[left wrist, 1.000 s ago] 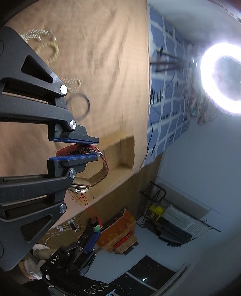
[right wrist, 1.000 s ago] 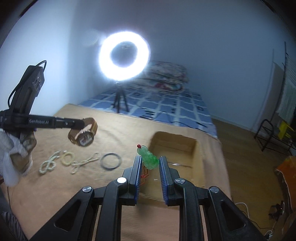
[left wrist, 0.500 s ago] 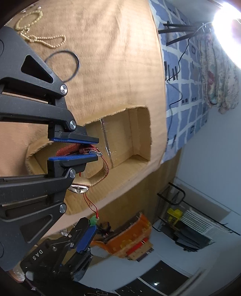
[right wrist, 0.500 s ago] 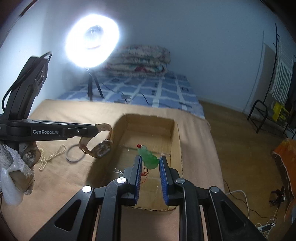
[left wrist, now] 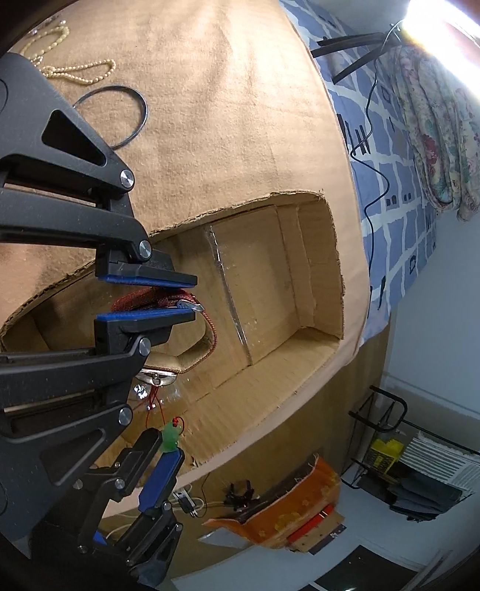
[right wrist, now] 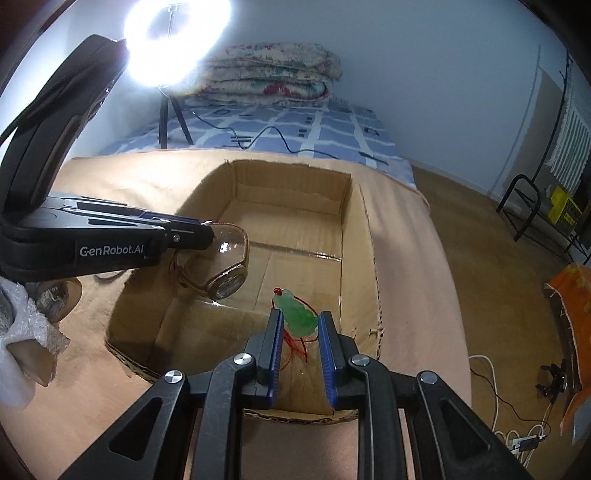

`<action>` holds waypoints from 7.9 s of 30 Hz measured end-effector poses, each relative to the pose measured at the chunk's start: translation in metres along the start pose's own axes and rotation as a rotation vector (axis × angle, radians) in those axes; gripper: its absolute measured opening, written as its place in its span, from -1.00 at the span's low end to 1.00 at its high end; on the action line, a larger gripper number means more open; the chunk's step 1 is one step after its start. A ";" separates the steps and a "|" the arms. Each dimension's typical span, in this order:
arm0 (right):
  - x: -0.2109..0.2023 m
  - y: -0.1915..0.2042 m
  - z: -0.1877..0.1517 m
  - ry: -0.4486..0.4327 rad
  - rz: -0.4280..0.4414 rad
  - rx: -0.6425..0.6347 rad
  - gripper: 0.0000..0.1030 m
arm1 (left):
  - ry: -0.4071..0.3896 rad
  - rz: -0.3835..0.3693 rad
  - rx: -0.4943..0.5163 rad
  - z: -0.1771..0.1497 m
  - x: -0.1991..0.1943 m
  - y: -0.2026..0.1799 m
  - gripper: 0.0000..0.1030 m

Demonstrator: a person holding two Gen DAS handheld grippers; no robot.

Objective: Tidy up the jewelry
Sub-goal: 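Open the left tool to drop the watch while the right tool releases the pendant into the box, then withdraw both open tools from the box back toward the pearl necklaces, then grasp the twisted white pearl necklace with the left tool while the right tool grasps the cream pearl strand, then lift and carry both pearl necklaces over the cardboard box with both tools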

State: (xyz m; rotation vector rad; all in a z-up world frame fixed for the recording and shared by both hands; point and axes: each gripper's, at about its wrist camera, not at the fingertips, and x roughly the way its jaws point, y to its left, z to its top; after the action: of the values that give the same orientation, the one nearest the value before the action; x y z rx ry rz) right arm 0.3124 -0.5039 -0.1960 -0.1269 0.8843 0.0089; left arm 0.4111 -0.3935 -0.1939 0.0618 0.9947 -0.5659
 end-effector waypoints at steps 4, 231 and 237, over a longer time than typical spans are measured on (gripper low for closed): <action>0.001 -0.002 -0.002 0.013 0.003 0.005 -0.65 | 0.014 0.023 0.005 -0.001 0.006 0.000 -0.83; -0.069 -0.008 0.015 -0.119 0.265 0.360 -0.89 | -0.155 -0.128 0.015 -0.015 -0.101 0.014 -0.87; -0.045 -0.017 0.006 -0.097 0.260 0.375 -0.89 | -0.112 -0.133 0.019 -0.005 -0.064 -0.001 -0.87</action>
State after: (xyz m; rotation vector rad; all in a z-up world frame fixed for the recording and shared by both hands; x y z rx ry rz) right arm 0.2895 -0.5181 -0.1554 0.3366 0.7864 0.0902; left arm 0.3803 -0.3660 -0.1445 -0.0195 0.8889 -0.6933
